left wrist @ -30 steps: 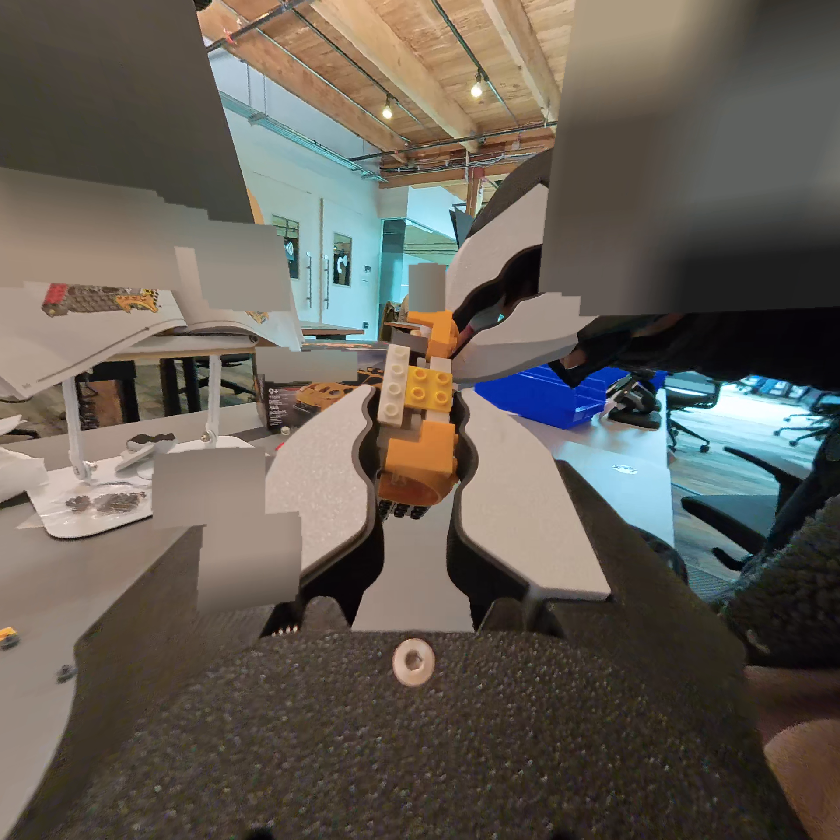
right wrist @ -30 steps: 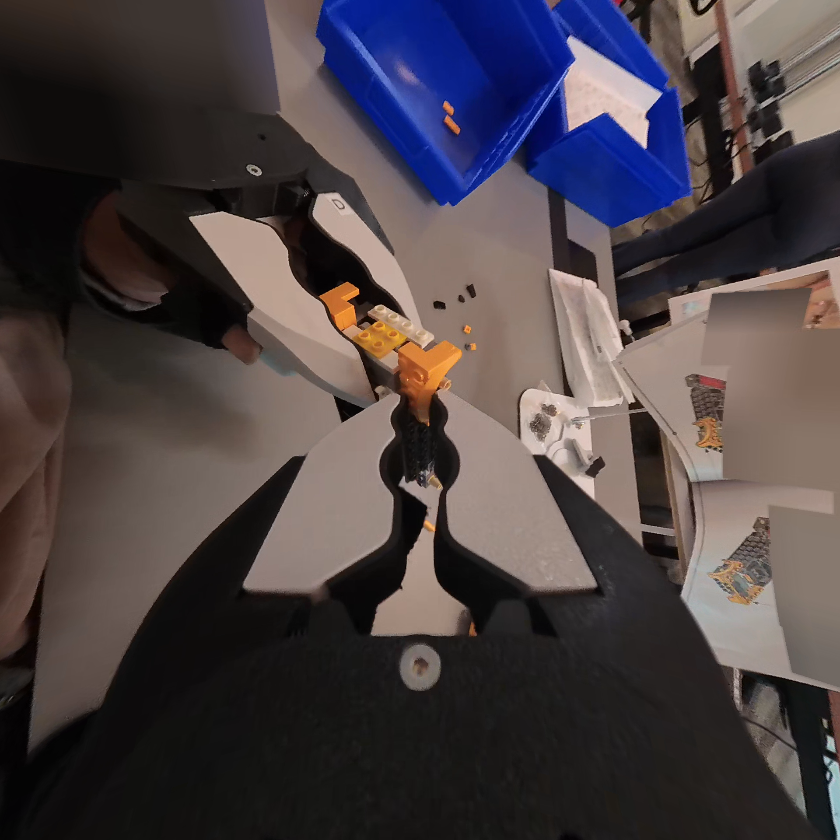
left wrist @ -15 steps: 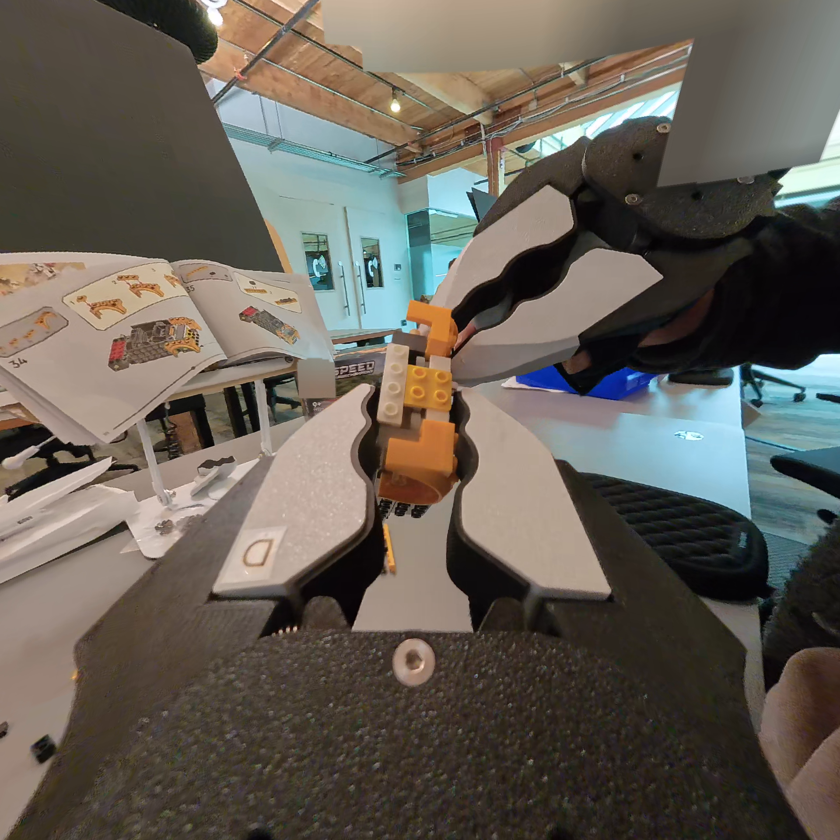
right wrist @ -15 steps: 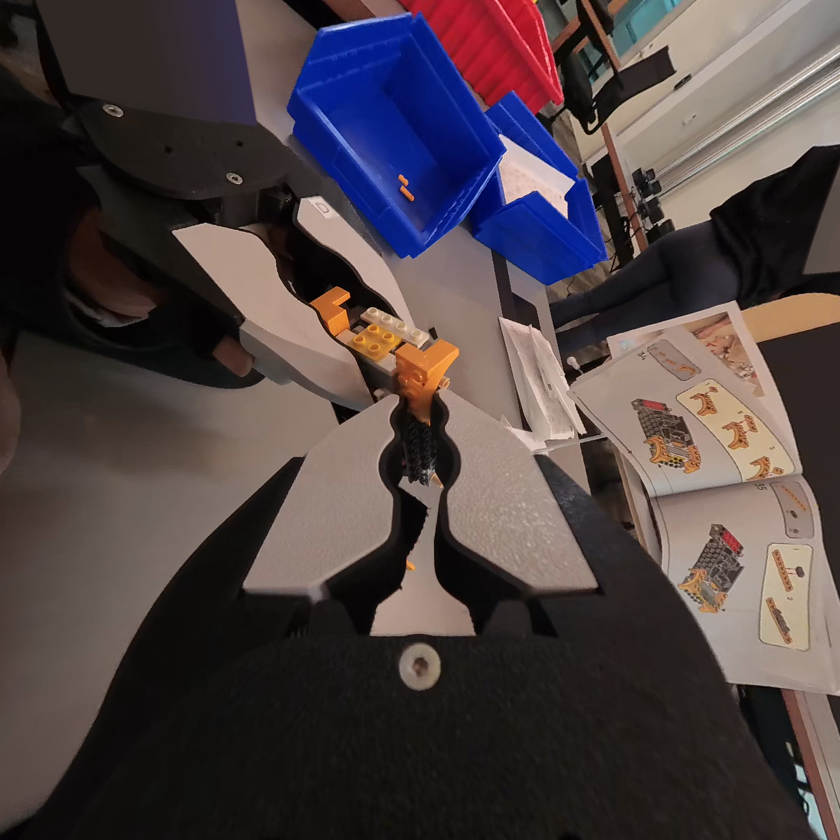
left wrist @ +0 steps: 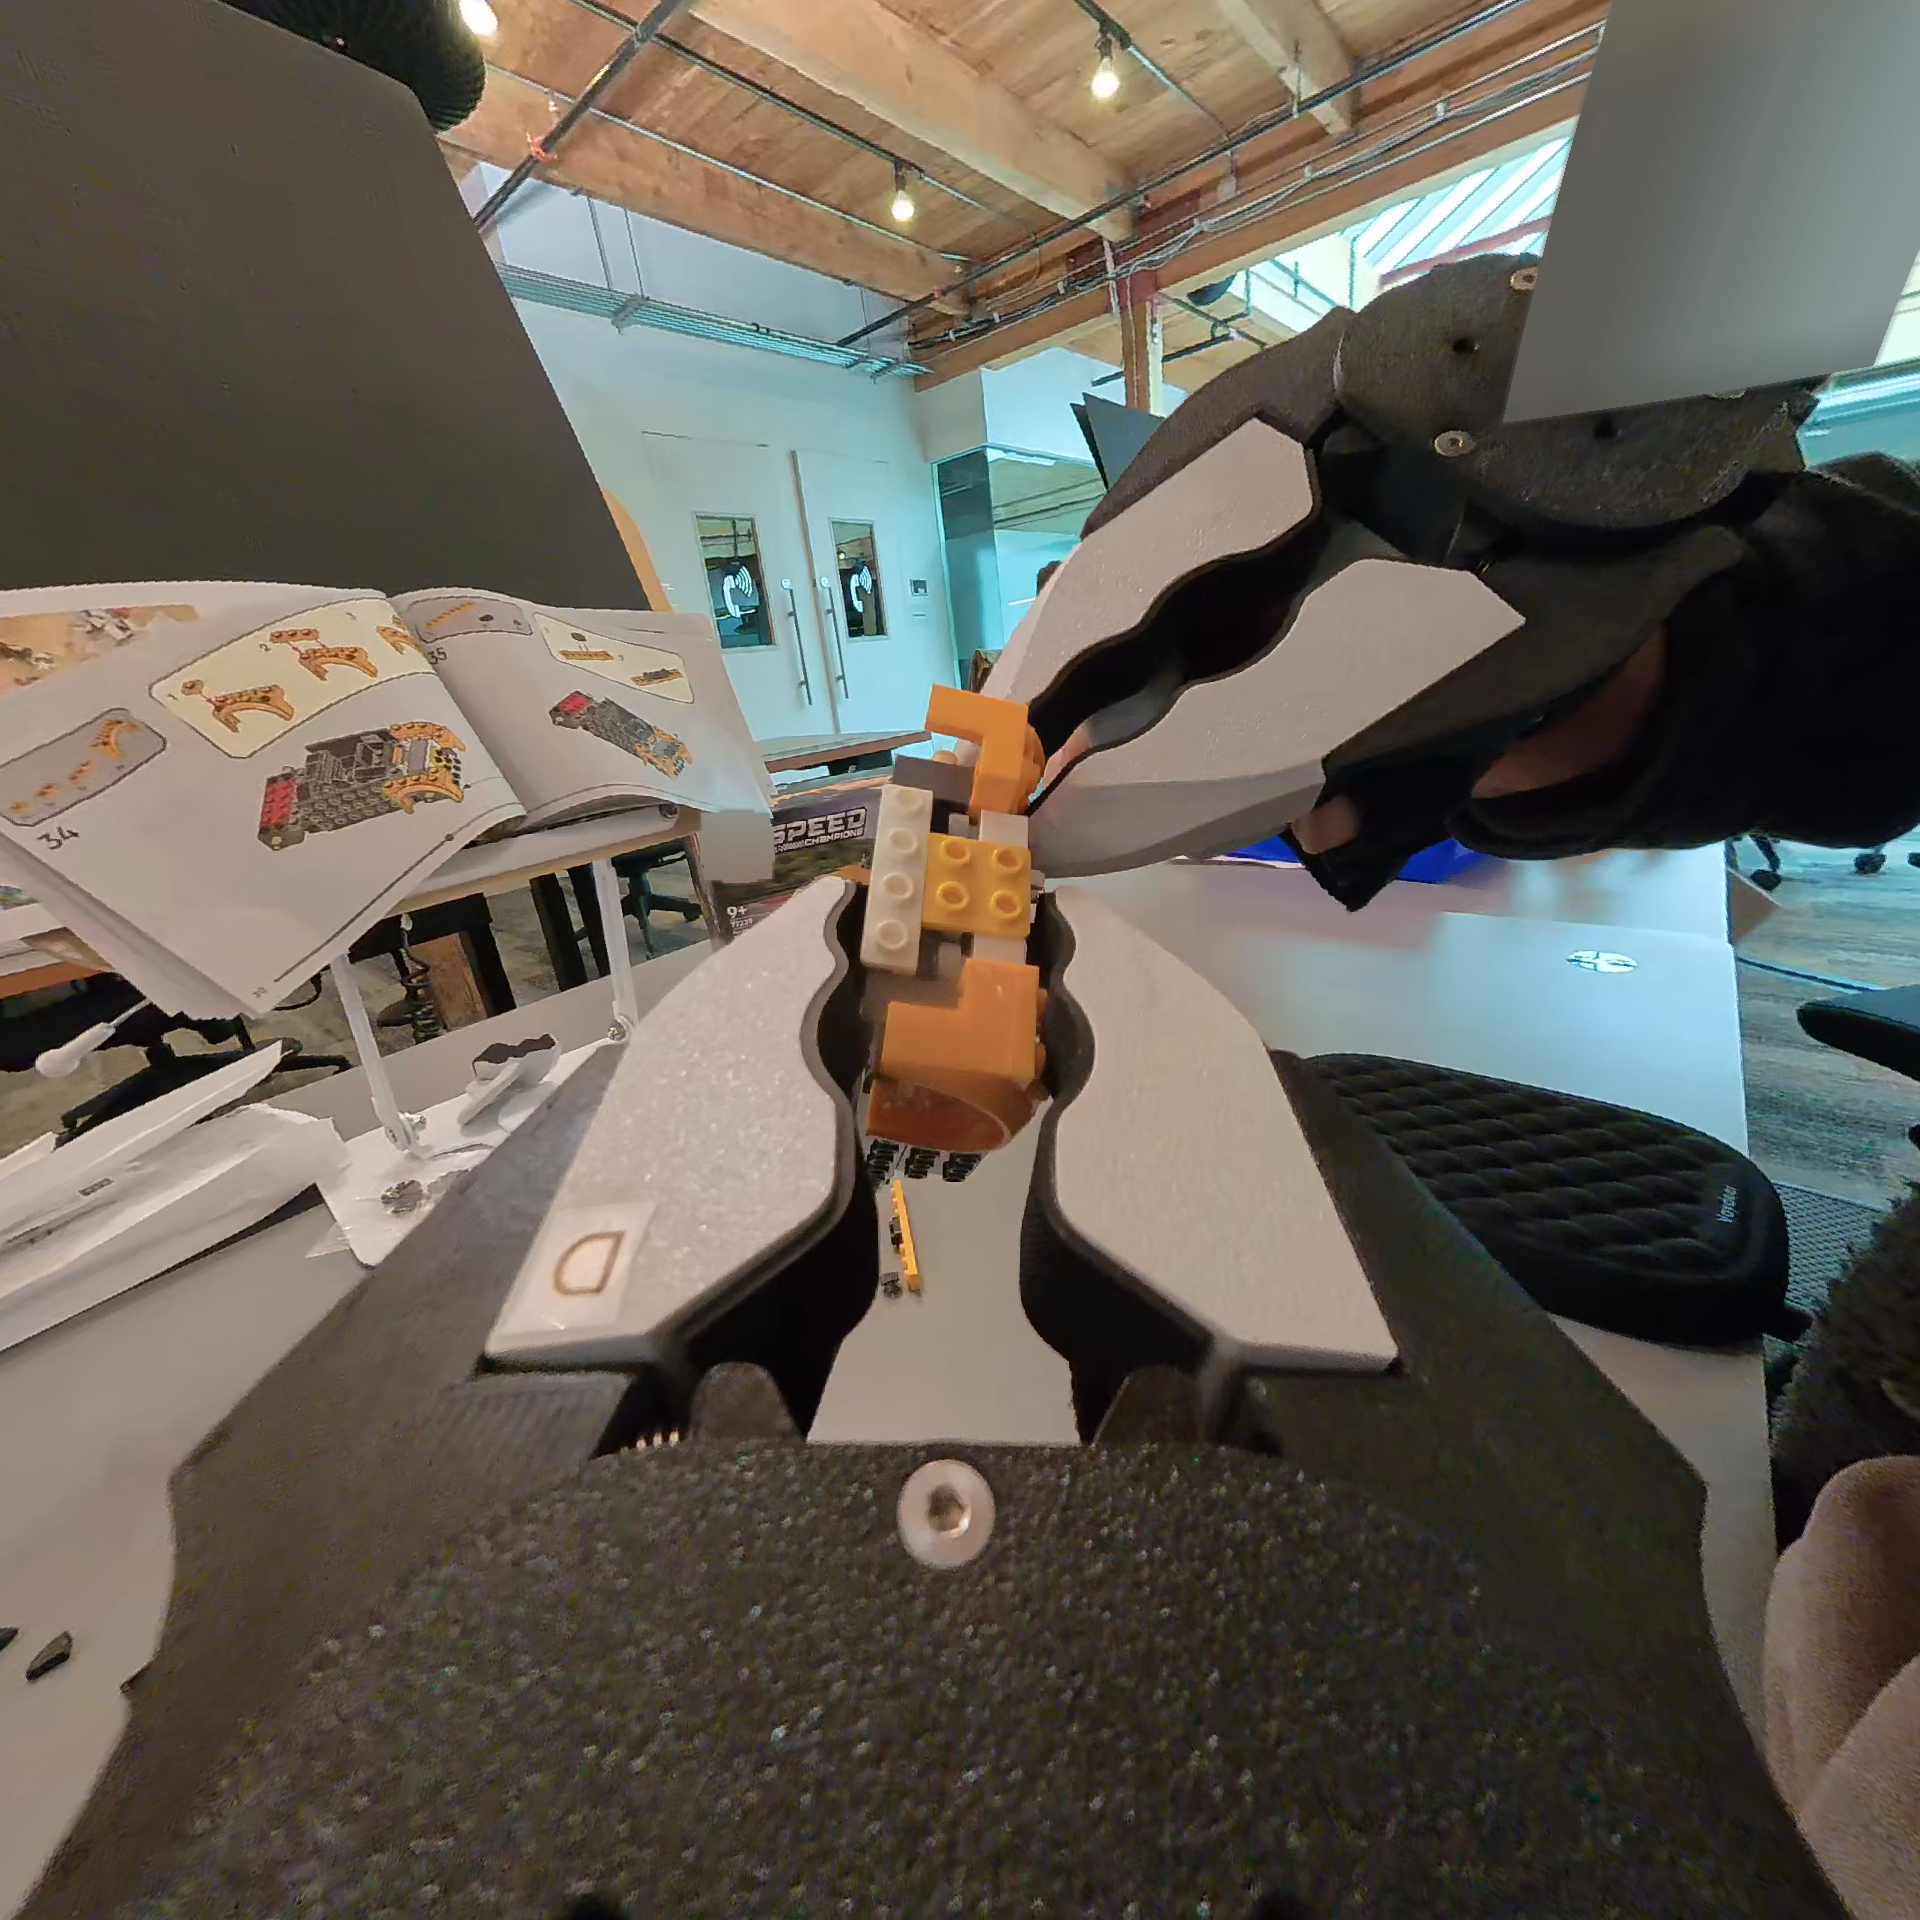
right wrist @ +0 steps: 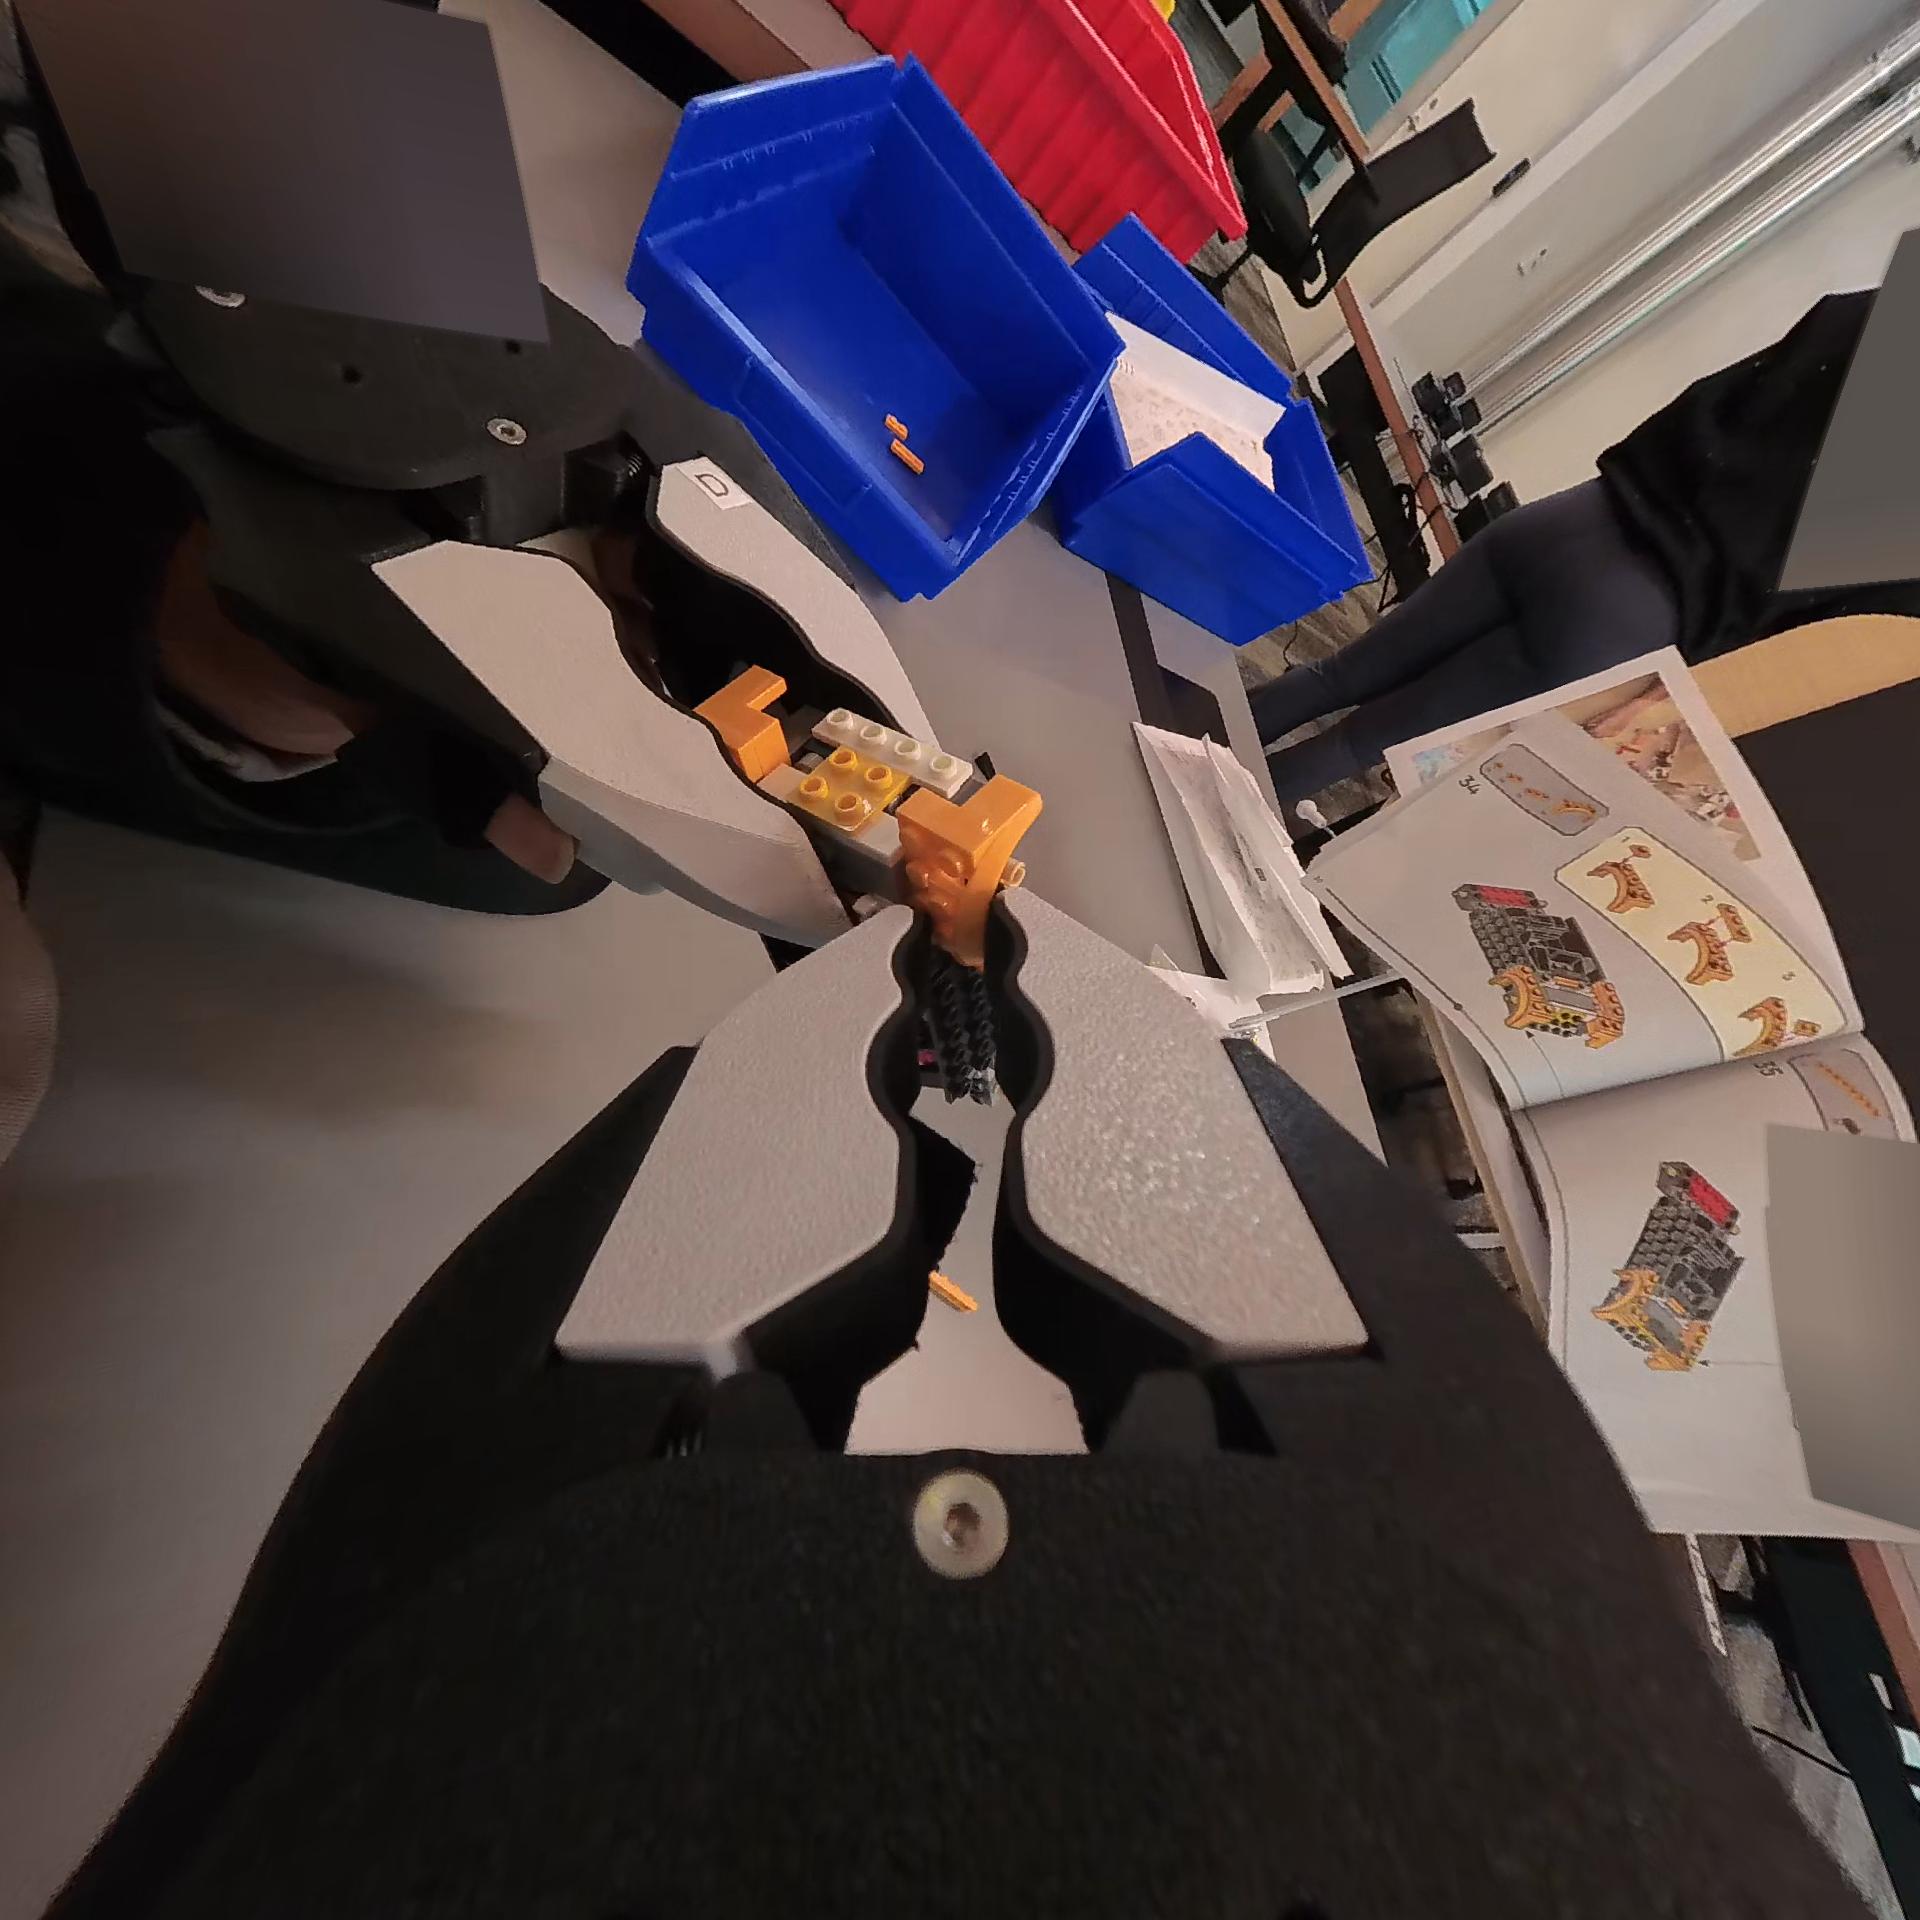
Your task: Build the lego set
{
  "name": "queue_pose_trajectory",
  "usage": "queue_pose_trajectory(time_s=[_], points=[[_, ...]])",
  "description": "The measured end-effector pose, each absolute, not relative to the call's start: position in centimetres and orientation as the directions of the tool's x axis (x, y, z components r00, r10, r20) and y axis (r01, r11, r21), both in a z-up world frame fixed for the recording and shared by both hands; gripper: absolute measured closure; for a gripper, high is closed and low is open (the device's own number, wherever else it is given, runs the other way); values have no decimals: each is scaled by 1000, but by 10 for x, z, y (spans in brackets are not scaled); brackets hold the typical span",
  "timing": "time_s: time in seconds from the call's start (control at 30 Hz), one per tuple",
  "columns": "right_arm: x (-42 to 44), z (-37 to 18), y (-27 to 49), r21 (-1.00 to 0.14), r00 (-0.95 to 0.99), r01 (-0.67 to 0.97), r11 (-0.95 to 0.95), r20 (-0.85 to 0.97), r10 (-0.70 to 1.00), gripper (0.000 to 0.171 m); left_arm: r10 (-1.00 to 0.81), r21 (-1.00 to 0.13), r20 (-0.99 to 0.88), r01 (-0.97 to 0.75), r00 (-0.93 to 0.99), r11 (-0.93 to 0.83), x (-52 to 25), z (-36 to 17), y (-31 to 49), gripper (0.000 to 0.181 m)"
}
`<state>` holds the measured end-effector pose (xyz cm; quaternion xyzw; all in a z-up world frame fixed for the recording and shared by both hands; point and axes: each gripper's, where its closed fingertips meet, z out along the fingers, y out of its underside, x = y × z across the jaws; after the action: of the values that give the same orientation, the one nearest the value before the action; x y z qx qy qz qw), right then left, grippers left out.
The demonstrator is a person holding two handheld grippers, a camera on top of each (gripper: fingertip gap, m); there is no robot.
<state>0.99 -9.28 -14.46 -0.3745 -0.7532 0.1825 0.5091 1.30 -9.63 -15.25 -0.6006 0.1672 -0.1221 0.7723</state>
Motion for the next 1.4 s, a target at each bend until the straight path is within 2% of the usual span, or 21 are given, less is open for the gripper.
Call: queue_pose_trajectory(time_s=[0.17,0.47,0.7,0.87,0.97,1.03,1.17,1.23,1.3,1.4], points=[[13,-146,-92,-655,-213,375,656,628,748,162,-439,-972,-106,0,892,235,16,-153,-95,151],[49,-145,-80,-747,-315,352,564,472,823,136,-489,-977,-129,-27,863,210,28,-157,-94,151],[55,-183,-84,-712,-459,318,625,462,759,118,-538,-961,-260,-161,802,225,53,-163,-98,151],[53,-191,-91,-709,-496,277,649,473,728,117,-583,-947,-319,-235,747,218,68,-169,-98,151],[55,-196,-95,-729,-511,248,638,461,725,130,-602,-941,-339,-271,723,205,73,-174,-96,151],[56,-200,-93,-747,-500,235,622,456,736,131,-619,-940,-338,-286,709,187,75,-178,-94,151],[59,-207,-93,-830,-478,219,513,367,798,133,-654,-945,-316,-287,688,156,76,-183,-90,148],[63,-207,-94,-898,-466,206,388,259,846,134,-696,-956,-278,-262,662,133,73,-183,-92,136],[68,-205,-91,-958,-438,192,215,112,892,134,-763,-979,-160,-201,626,40,66,-185,-94,135],[74,-199,-93,-988,-427,151,15,-52,903,135,-840,-986,92,-71,535,-153,60,-194,-94,139]])
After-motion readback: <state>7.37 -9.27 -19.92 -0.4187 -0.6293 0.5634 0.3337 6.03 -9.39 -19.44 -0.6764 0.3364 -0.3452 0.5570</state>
